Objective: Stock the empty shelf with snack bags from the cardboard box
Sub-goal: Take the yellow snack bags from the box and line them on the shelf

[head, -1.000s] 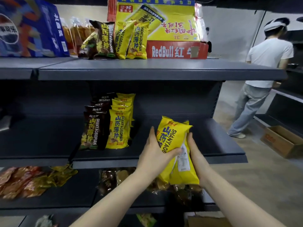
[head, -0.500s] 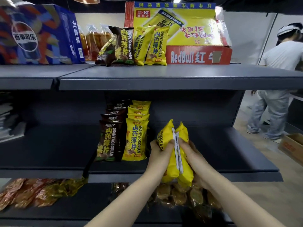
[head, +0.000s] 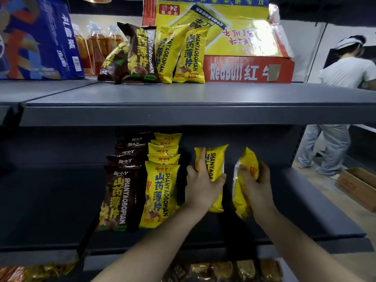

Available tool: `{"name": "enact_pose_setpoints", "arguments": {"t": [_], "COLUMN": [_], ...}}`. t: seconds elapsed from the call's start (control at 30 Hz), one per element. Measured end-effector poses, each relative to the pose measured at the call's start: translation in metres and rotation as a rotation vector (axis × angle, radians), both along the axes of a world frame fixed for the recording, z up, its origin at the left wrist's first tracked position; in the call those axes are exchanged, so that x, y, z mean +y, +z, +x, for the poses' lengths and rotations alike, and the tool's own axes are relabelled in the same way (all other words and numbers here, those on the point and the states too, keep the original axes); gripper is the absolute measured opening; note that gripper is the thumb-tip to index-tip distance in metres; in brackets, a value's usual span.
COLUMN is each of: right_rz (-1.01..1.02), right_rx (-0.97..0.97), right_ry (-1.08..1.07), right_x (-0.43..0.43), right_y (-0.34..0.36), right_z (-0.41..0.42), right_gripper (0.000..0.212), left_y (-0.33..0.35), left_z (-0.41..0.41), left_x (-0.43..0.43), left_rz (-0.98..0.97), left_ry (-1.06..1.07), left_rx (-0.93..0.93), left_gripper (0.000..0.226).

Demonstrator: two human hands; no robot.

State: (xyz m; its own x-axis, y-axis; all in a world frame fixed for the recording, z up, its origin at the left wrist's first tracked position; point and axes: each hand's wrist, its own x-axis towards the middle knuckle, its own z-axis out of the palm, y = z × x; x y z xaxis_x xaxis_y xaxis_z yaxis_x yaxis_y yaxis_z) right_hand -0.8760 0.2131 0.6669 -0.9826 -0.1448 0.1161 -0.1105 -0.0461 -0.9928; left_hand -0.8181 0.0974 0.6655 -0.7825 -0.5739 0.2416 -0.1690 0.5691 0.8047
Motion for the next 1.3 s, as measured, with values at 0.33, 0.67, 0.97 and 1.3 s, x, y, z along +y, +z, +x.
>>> {"name": "enact_pose_setpoints", "arguments": {"t": [0.33, 0.67, 0.97, 1.3], "right_rz": [0.032, 0.008, 0.049, 0.175], "right_rx": [0.015, -0.088, 0.084, 0.363], "right_ry": [0.034, 0.087, 0.095, -0.027], "right_x": [0.005, 0.010, 0.002, -0.052], "right_y": [-0.022, -0.035, -0.031, -0.039], "right_z": [-0.034, -0.036, -0.037, -0.062], "right_gripper": [0.056, 0.044, 0.051, 0.084], "left_y": [-0.027, -0.050, -0.062, -0.020], "left_z": [-0.095, -0.142, -0.156, -0.105], "left_x": [-0.048, -0.075, -0.078, -0.042], "left_rz": [-0.309, -0.231, -0.215, -0.219], "left_ry": [0.339, 0.503, 0.504, 0.272], "left_rx": [-0.102, -0.057, -0.145, 0.169], "left_gripper": [0.082, 0.091, 0.119, 0.061]}}
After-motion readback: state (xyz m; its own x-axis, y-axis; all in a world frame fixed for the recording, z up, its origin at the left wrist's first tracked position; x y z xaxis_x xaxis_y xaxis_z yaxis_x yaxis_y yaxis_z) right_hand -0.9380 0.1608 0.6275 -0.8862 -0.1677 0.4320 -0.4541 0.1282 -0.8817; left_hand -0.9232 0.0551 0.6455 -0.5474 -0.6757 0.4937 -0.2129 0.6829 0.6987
